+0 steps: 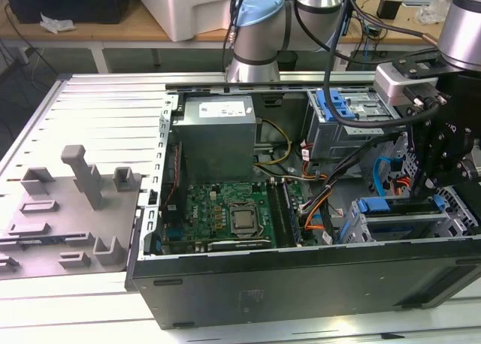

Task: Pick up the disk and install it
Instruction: 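Insert the first disk wire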

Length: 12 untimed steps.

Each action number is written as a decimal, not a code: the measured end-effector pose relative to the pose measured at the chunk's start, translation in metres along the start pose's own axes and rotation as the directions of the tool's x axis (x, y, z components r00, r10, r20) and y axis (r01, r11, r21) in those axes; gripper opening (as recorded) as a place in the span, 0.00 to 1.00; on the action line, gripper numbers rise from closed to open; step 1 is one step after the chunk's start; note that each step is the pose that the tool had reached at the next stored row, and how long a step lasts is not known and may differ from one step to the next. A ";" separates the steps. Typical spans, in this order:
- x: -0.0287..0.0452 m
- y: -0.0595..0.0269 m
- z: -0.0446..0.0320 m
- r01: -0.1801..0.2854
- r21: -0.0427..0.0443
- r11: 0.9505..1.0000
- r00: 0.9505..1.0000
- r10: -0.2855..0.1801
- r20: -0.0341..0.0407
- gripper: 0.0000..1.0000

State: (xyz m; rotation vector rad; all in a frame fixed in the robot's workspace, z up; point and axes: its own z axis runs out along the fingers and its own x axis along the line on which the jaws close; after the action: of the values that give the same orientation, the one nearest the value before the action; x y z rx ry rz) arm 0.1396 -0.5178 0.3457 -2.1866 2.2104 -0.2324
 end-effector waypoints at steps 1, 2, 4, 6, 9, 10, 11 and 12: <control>0.0000 0.0000 0.0000 0.000 0.000 1.000 1.000 0.000 0.000 0.16; 0.0001 0.0000 0.0000 0.000 0.000 1.000 1.000 0.000 0.000 0.16; 0.0002 0.0000 0.0000 0.000 0.000 1.000 1.000 0.000 0.000 0.16; 0.0004 0.0000 0.0000 -0.002 0.000 1.000 1.000 0.002 0.000 0.16; 0.0012 0.0000 0.0001 -0.007 -0.001 1.000 1.000 0.007 -0.001 0.16; 0.0013 0.0000 0.0001 -0.008 -0.001 1.000 1.000 0.008 -0.001 0.16; 0.0016 0.0000 0.0002 -0.011 -0.001 1.000 1.000 0.011 -0.001 0.16; 0.0016 0.0001 0.0001 -0.014 -0.001 1.000 1.000 0.014 -0.002 0.16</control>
State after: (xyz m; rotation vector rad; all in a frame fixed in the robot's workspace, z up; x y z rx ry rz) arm 0.1396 -0.5194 0.3458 -2.1722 2.2261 -0.2326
